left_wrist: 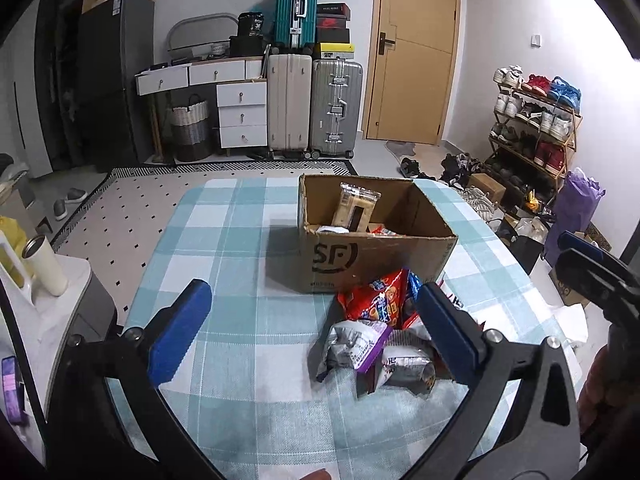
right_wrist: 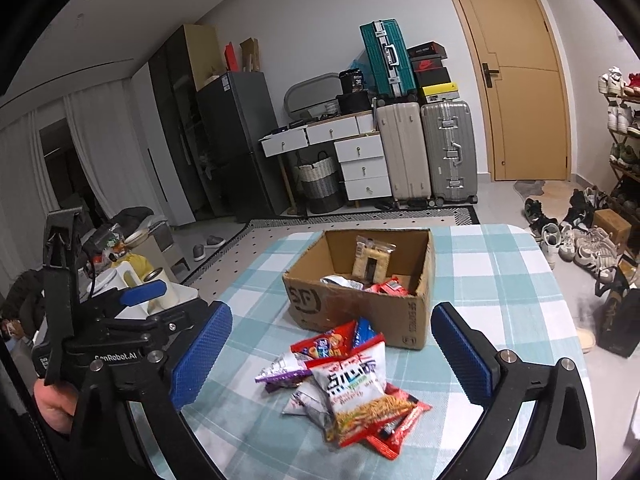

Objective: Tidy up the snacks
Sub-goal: 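Withdraw both tools from the box back toward the snack pile, then lower the right tool onto the white noodle snack bag and close it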

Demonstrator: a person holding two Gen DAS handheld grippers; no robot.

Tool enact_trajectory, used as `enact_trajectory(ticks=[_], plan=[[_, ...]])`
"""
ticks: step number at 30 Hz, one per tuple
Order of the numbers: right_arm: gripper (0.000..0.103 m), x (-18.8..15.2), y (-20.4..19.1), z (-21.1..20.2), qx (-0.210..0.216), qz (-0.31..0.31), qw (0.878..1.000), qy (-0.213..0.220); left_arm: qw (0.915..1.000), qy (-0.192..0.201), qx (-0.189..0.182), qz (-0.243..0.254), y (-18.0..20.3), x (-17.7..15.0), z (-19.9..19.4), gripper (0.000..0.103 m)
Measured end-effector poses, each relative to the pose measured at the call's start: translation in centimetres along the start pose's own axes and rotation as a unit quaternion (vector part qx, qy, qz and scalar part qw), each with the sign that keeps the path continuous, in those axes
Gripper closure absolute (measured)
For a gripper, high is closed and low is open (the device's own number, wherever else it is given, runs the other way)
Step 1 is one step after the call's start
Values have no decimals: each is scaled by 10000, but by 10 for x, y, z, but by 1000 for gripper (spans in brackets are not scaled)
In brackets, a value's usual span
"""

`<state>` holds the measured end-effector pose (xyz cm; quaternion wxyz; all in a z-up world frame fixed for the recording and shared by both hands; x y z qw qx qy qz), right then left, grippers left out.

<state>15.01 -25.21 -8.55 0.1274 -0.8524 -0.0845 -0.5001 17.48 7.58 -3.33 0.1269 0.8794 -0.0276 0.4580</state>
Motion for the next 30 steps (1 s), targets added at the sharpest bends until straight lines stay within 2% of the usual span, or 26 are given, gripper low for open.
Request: enact_trajectory(ticks=[13, 24, 30], plan=[[1, -33, 19, 11, -263, 190, 9993, -210, 9994, -201, -58, -265, -25, -38, 26, 1], [1, -69, 37, 36, -433, 361, 9967, -576, 9987, -366, -152, -335, -31, -63, 53, 1], [1, -94, 46, 47, -571, 314, 9938, -898, 9968, -545, -321, -491, -33, -76, 68, 1]])
Point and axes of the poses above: each gripper's, at about its wrist camera, not at the fingertips, and z roughly the way its jaws point, y to its right, x to its top, the point moved 10 cm from there along z, roughly the way its jaws point, and after that the axes turned 13 degrees about -x, right-handed, at the moved point
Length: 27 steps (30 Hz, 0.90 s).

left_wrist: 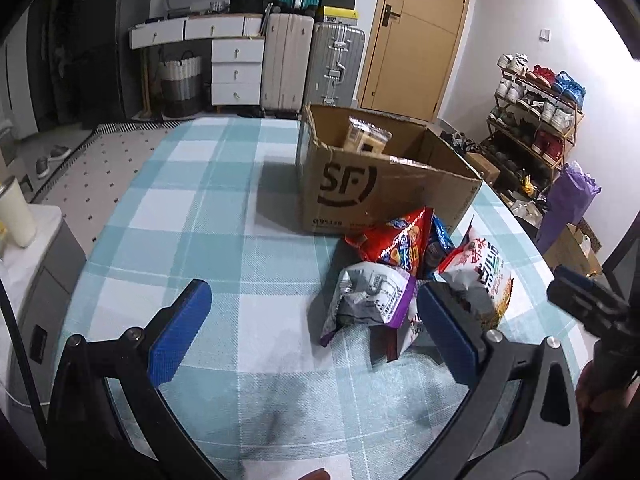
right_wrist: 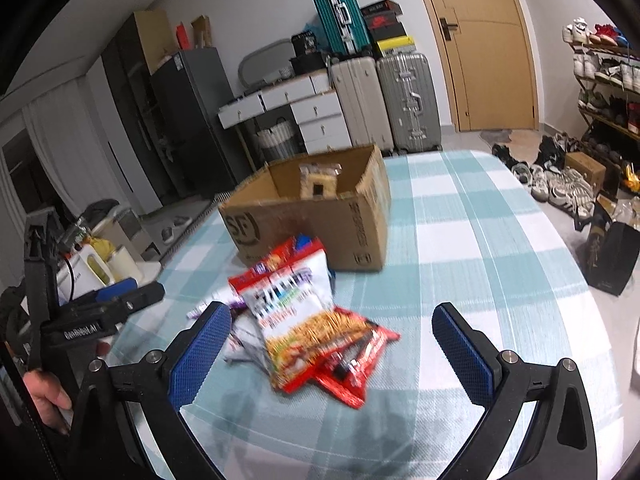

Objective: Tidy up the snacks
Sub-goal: 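Lower the right tool onto the white noodle snack bag and close it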

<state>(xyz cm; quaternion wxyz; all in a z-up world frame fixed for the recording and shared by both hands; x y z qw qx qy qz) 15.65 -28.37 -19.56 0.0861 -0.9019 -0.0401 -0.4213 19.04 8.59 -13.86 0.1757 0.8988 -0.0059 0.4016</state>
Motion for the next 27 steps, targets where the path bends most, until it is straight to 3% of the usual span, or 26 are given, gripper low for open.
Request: enact_trajectory(ticks=[11, 27], plan=[[1, -26, 9, 26, 63, 89, 9994, -332, 9998, -199, -61, -13, 3, -14, 17, 1], [1, -7, -34, 82, 458, -254, 9971, -555, 9990, -437, -3, -101, -6, -30, 28, 1]])
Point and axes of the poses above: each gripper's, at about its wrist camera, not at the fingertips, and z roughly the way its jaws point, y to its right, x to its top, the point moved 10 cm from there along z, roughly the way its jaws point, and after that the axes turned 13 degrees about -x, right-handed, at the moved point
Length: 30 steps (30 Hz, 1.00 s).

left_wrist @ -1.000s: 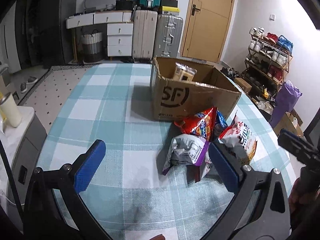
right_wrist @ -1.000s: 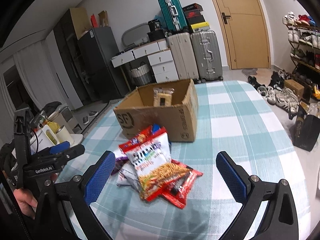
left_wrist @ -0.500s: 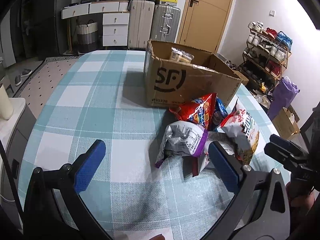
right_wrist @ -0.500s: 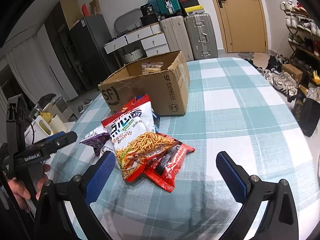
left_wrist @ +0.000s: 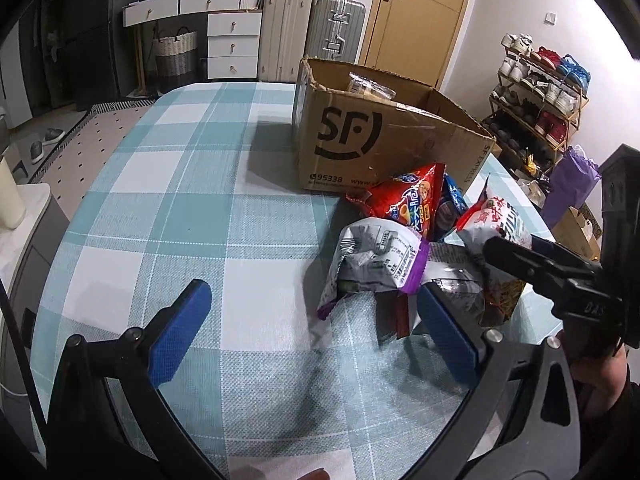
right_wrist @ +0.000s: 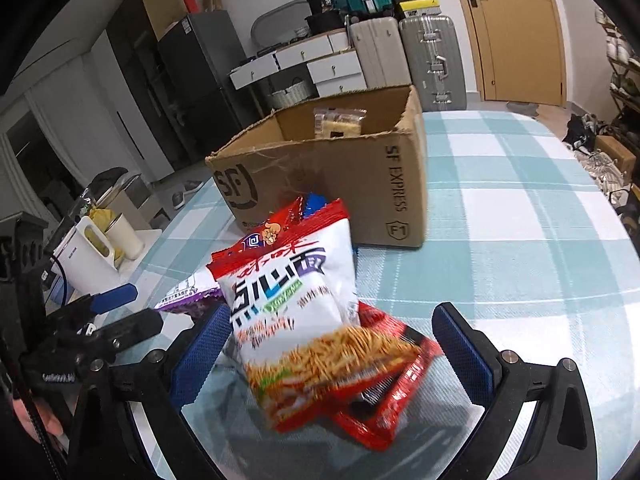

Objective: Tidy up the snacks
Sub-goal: 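Lower the right tool onto the white noodle snack bag and close it, then grasp the grey-and-white chip bag with the left tool while the right holds the noodle bag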

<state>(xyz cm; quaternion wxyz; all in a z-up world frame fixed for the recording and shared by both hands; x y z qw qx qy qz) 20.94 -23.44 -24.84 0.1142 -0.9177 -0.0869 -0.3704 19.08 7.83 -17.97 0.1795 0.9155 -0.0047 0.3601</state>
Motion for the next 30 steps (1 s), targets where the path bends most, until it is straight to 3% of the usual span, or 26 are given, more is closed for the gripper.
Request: enact_trajectory(ticks=[6, 7, 9, 30], plan=[[26, 1, -5, 4, 197, -21, 9998, -13, 10000, -55, 17, -33, -3, -3, 2, 1], [55, 1, -6, 3, 305, -5, 9995, -10, 10000, -54, 8, -41, -2, -3, 2, 1], [58, -2, -2, 6, 154, -29, 9999, -59, 10000, -66, 10, -41, -2, -3, 2, 1], [59, -5, 8, -21, 334, 216, 9992, 50, 9997, -155, -113, 146, 8, 9, 9, 1]])
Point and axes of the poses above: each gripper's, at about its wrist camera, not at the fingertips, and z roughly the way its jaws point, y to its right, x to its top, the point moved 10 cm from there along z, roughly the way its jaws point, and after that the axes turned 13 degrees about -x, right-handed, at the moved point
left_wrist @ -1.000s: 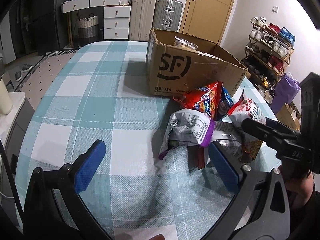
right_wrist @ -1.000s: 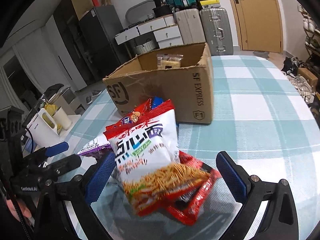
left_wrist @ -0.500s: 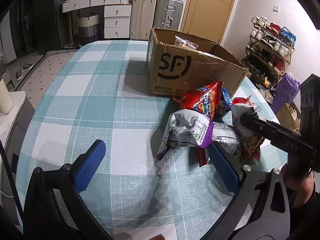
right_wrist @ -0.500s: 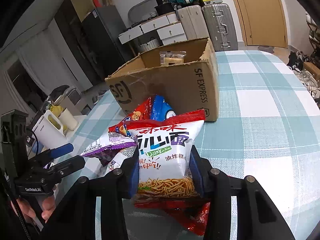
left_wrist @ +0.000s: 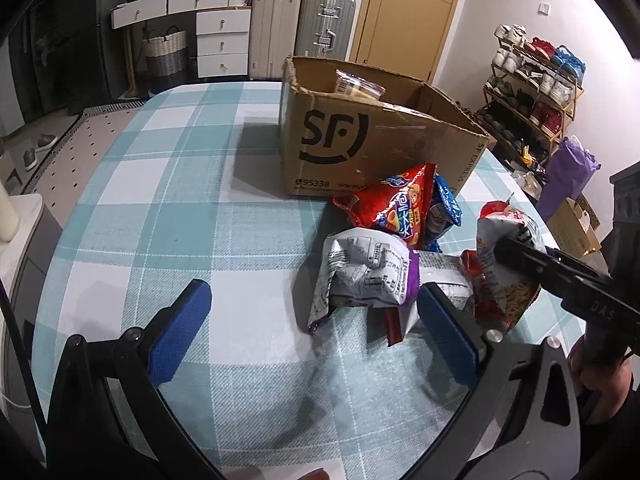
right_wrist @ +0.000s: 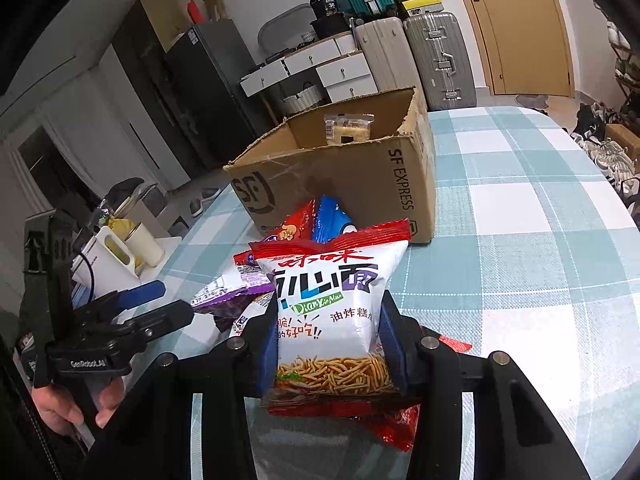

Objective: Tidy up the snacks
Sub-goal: 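Grasp the grey-and-white chip bag with the left tool while the right holds the noodle bag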

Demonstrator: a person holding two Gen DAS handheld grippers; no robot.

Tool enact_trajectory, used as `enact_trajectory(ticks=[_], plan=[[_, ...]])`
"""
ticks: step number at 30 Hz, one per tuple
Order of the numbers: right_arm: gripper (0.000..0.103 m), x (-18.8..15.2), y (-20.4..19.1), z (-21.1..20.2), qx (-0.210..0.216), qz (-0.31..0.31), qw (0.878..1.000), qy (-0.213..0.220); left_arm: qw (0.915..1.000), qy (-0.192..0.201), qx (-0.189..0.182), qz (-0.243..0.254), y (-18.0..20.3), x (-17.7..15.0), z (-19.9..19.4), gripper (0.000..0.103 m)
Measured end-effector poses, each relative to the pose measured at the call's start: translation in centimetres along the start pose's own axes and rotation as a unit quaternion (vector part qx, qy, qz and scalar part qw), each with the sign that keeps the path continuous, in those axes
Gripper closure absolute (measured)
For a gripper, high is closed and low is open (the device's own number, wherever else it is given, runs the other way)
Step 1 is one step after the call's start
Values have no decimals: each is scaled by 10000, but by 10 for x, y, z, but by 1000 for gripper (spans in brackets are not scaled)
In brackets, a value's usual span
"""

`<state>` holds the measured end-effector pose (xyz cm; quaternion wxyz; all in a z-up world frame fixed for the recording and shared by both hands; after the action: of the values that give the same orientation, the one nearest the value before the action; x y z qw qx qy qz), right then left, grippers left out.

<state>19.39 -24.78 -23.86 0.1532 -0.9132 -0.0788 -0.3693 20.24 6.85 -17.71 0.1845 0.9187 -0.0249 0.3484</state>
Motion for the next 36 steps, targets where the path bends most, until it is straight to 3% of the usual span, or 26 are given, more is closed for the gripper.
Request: enact_trajectory(ticks=[22, 27, 30, 32, 33, 35, 36], plan=[[59, -14, 15, -17, -156, 79, 9998, 19, 9987, -385, -340, -2, -3, 17, 56, 1], [59, -16, 19, -19, -167, 156, 9997, 3, 9966, -430, -659, -250, -9, 17, 64, 1], [59, -18, 21, -20, -171, 186, 9997, -12, 9941, -480, -890, -395, -11, 14, 70, 10], [59, -19, 22, -21, -177, 201, 9996, -12, 9905, -520, -1175, -484, -9, 12, 74, 24], [59, -19, 21, -21, -174, 209, 9996, -15, 9889, -545, -1289, -503, -7, 10, 76, 42], [59, -19, 20, -22, -178, 207, 9996, -6, 9879, -546, -1373, -465, -6, 10, 79, 45], [59, -19, 20, -22, -183, 205, 9996, -4, 9867, -539, -1461, -477, -6, 10, 80, 51]])
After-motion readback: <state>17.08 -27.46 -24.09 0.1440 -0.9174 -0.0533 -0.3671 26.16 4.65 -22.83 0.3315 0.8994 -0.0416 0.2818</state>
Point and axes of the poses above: each gripper's, at about its wrist camera, not at the fingertips, and z roughly the way its jaws point, y to its right, x to its top, the point moved 10 cm from there along z, roughly the way its jaws point, and after that the axes turned 13 degrees about -x, right-handed, at the moved point
